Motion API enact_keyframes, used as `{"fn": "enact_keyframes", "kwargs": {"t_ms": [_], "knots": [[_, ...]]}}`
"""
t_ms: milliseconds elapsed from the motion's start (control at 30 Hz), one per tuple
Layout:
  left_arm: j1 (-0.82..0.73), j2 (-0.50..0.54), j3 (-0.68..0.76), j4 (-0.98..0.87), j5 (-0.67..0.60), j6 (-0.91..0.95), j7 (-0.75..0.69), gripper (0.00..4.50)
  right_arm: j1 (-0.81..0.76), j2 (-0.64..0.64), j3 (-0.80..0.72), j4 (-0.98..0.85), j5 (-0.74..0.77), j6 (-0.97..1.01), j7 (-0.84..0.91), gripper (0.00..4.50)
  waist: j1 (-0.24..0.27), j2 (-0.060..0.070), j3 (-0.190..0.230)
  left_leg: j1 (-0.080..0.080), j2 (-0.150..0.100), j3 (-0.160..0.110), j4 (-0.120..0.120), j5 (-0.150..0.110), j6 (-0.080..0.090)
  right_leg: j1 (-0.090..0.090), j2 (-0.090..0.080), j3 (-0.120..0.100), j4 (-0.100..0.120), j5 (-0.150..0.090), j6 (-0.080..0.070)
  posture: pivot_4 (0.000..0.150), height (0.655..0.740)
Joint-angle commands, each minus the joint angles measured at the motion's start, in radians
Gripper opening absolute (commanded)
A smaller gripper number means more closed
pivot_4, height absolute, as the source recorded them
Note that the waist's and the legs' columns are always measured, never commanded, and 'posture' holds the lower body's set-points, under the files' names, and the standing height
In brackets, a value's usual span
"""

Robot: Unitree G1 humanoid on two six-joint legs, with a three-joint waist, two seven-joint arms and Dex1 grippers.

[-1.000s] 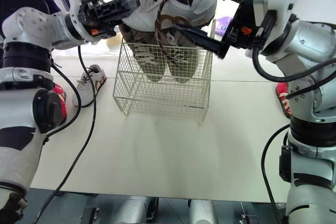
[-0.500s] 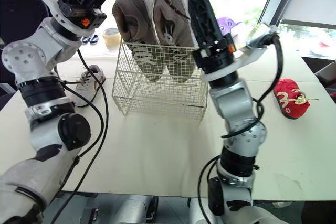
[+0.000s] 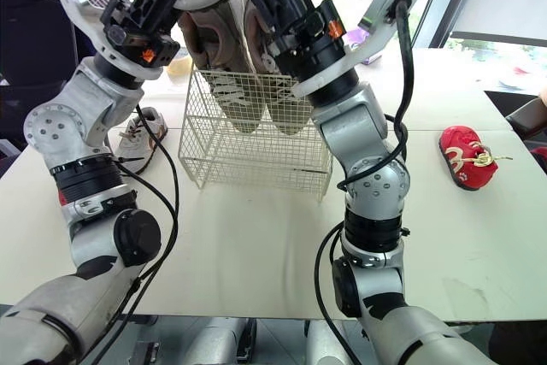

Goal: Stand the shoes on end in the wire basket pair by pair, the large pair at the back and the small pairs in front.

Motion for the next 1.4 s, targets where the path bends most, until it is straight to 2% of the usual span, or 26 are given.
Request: {"fn": "enact_keyframes", "kwargs": {"t_ms": [33, 333, 433, 567, 600, 733, 800, 833, 900, 967, 1033, 1100, 1133, 1267, 1333, 1400], "knots": [[0.010, 0.007, -0.031, -0.041, -0.047, -0.019, 0.004, 0.27, -0.039, 0.012, -0.007, 0.004, -0.036, -0.038, 0.013, 4.46, -0.001, 0.000, 0.000, 0.000, 0.000, 0.000, 0.000, 0.000, 0.000, 0.000, 0.000, 0.000, 0.000, 0.000, 0.000, 0.150, 0.6595], [0.044, 0.027, -0.067, -0.045, -0.084, -0.047, 0.019, 0.27, -0.067, 0.032, -0.018, 0.029, -0.048, -0.052, 0.019, 4.46, -0.001, 0.000, 0.000, 0.000, 0.000, 0.000, 0.000, 0.000, 0.000, 0.000, 0.000, 0.000, 0.000, 0.000, 0.000, 0.150, 0.6595], [0.060, 0.032, -0.083, -0.045, -0.074, -0.063, 0.022, 0.27, -0.074, 0.033, -0.020, 0.018, -0.027, -0.044, 0.024, 3.67, -0.001, 0.000, 0.000, 0.000, 0.000, 0.000, 0.000, 0.000, 0.000, 0.000, 0.000, 0.000, 0.000, 0.000, 0.000, 0.150, 0.6595], [0.088, 0.042, -0.133, -0.067, -0.010, -0.101, 0.020, 0.27, -0.075, 0.031, -0.011, 0.008, -0.021, -0.029, 0.026, 1.79, 0.000, 0.000, 0.000, 0.000, 0.000, 0.000, 0.000, 0.000, 0.000, 0.000, 0.000, 0.000, 0.000, 0.000, 0.000, 0.150, 0.6595], [0.093, 0.045, -0.143, -0.064, -0.001, -0.105, 0.019, 0.77, -0.078, 0.031, -0.010, 0.007, -0.020, -0.025, 0.023, 1.34, 0.000, 0.000, 0.000, 0.000, 0.000, 0.000, 0.000, 0.000, 0.000, 0.000, 0.000, 0.000, 0.000, 0.000, 0.000, 0.150, 0.6595], [0.110, 0.071, -0.157, -0.063, -0.009, -0.100, 0.013, 2.66, -0.092, 0.024, -0.016, 0.012, -0.021, -0.015, 0.025, 1.33, -0.002, 0.000, 0.000, 0.000, 0.000, 0.000, 0.000, 0.000, 0.000, -0.001, 0.000, 0.000, 0.000, 0.000, 0.000, 0.150, 0.6595], [0.129, 0.106, -0.187, -0.089, 0.041, -0.102, 0.022, 3.73, -0.099, 0.006, -0.020, 0.023, -0.029, -0.009, 0.047, 1.33, -0.002, 0.000, 0.000, 0.000, 0.000, 0.000, -0.001, 0.000, 0.000, -0.001, 0.000, 0.000, 0.000, 0.000, 0.000, 0.150, 0.6595], [0.161, 0.146, -0.238, -0.148, 0.138, -0.139, 0.027, 4.14, -0.117, -0.037, -0.031, 0.037, -0.034, 0.007, 0.078, 1.33, -0.002, 0.000, 0.000, 0.000, 0.000, 0.000, -0.001, 0.000, 0.000, -0.001, 0.000, 0.000, 0.000, 0.000, 0.000, 0.150, 0.6595], [0.224, 0.306, -0.461, -0.311, 0.433, -0.221, 0.026, 4.14, -0.152, -0.182, -0.030, 0.058, -0.095, 0.047, 0.179, 1.33, -0.002, 0.000, 0.000, 0.000, 0.000, 0.001, -0.001, 0.000, 0.000, -0.001, 0.000, 0.001, 0.000, 0.000, 0.000, 0.150, 0.6595], [0.277, 0.414, -0.580, -0.455, 0.556, -0.257, 0.003, 4.14, -0.171, -0.322, 0.003, 0.067, -0.193, 0.053, 0.278, 1.33, 0.004, 0.004, 0.001, 0.000, 0.000, 0.001, -0.002, 0.000, 0.001, 0.000, 0.000, 0.001, -0.001, 0.000, 0.000, 0.150, 0.6595], [0.320, 0.472, -0.562, -0.517, 0.519, -0.236, -0.047, 4.14, -0.169, -0.470, -0.014, 0.102, -0.218, 0.068, 0.430, 1.33, 0.012, 0.005, 0.001, 0.000, -0.003, 0.002, -0.006, -0.001, 0.001, 0.000, -0.002, 0.001, -0.004, 0.000, 0.000, 0.150, 0.6595], [0.350, 0.511, -0.523, -0.539, 0.474, -0.197, -0.082, 4.14, -0.167, -0.550, -0.023, 0.166, -0.242, 0.055, 0.549, 1.33, 0.014, 0.002, 0.002, 0.000, -0.002, 0.000, -0.007, -0.001, 0.002, 0.000, -0.001, 0.001, -0.006, 0.000, 0.000, 0.150, 0.6595], [0.359, 0.523, -0.508, -0.543, 0.456, -0.183, -0.094, 4.14, -0.166, -0.567, -0.019, 0.189, -0.255, 0.047, 0.583, 1.33, 0.013, 0.001, 0.002, 0.000, -0.001, -0.001, -0.007, -0.001, 0.002, 0.000, 0.000, 0.000, -0.007, 0.000, 0.000, 0.150, 0.6595], [0.397, 0.576, -0.355, -0.561, 0.252, -0.075, -0.116, 4.14, -0.144, -0.647, 0.042, 0.309, -0.374, -0.023, 0.808, 1.33, -0.002, 0.001, 0.002, 0.001, 0.001, 0.000, -0.008, -0.001, 0.002, 0.001, -0.002, -0.001, -0.008, 0.000, 0.000, 0.150, 0.6595], [0.417, 0.596, -0.310, -0.568, 0.158, -0.030, -0.120, 4.14, -0.146, -0.661, 0.061, 0.385, -0.408, -0.036, 0.898, 1.33, -0.003, 0.002, 0.002, 0.001, 0.001, 0.000, -0.009, -0.001, 0.002, 0.001, -0.002, 0.000, -0.008, 0.000, -0.001, 0.150, 0.6595], [0.436, 0.604, -0.295, -0.574, 0.118, -0.015, -0.118, 4.14, -0.164, -0.648, 0.073, 0.470, -0.446, -0.066, 0.949, 1.33, -0.001, 0.002, 0.002, 0.001, 0.001, 0.000, -0.009, -0.001, 0.002, 0.000, -0.003, 0.000, -0.008, 0.000, -0.001, 0.150, 0.6595]]}}
